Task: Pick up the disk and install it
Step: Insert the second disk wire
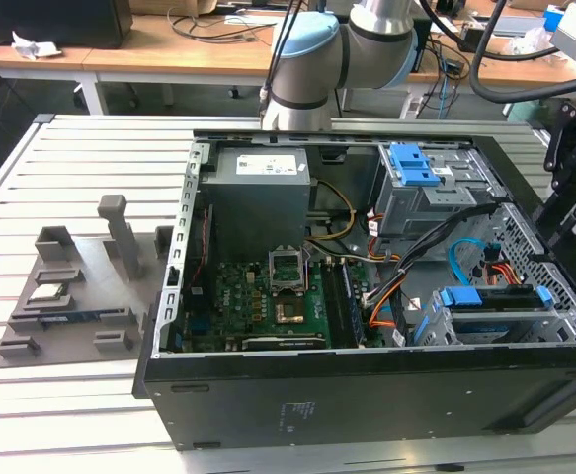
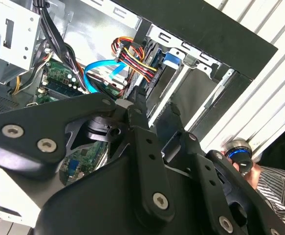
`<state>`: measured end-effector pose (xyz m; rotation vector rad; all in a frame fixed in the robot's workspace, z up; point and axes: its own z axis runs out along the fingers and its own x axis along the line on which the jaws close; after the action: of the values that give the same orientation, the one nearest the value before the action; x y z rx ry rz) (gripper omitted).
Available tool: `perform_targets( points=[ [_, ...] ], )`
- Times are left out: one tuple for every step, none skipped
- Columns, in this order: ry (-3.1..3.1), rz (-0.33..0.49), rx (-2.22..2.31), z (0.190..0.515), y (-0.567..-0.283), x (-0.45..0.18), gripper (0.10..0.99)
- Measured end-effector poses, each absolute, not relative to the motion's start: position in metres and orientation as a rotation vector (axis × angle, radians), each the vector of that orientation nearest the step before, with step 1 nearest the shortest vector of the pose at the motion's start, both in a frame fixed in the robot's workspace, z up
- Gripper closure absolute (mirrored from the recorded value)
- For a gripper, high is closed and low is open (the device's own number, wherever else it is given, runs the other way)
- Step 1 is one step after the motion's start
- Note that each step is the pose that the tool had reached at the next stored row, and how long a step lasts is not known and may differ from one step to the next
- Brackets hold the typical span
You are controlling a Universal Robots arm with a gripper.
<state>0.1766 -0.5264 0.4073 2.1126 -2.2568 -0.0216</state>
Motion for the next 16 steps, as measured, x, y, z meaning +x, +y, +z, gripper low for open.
perform_targets(
  points=[
    [-2.257,-0.021,2.112,0.407,-0.524,0.176,0.725],
    [-2.257,-0.022,2.113,0.407,-0.519,0.175,0.725],
    [-2.257,-0.022,2.113,0.407,-0.516,0.174,0.725],
    [-2.257,-0.022,2.113,0.407,-0.514,0.173,0.725],
    [-2.257,-0.022,2.113,0.406,-0.513,0.172,0.725],
    [-2.257,-0.022,2.113,0.406,-0.512,0.171,0.725],
    [-2.257,-0.022,2.113,0.406,-0.511,0.170,0.725],
    [-2.257,-0.022,2.113,0.406,-0.510,0.170,0.725],
    [-2.257,-0.022,2.113,0.406,-0.509,0.169,0.725],
    [-2.257,-0.022,2.113,0.405,-0.509,0.168,0.725],
    [-2.257,-0.022,2.113,0.403,-0.509,0.168,0.725],
    [-2.257,-0.022,2.113,0.401,-0.508,0.167,0.725],
    [-2.257,-0.022,2.113,0.399,-0.508,0.167,0.725],
    [-2.257,-0.022,2.113,0.399,-0.508,0.167,0.725],
    [-2.257,-0.022,2.113,0.398,-0.508,0.167,0.725],
    [-2.257,-0.022,2.113,0.397,-0.508,0.167,0.725]
  ],
)
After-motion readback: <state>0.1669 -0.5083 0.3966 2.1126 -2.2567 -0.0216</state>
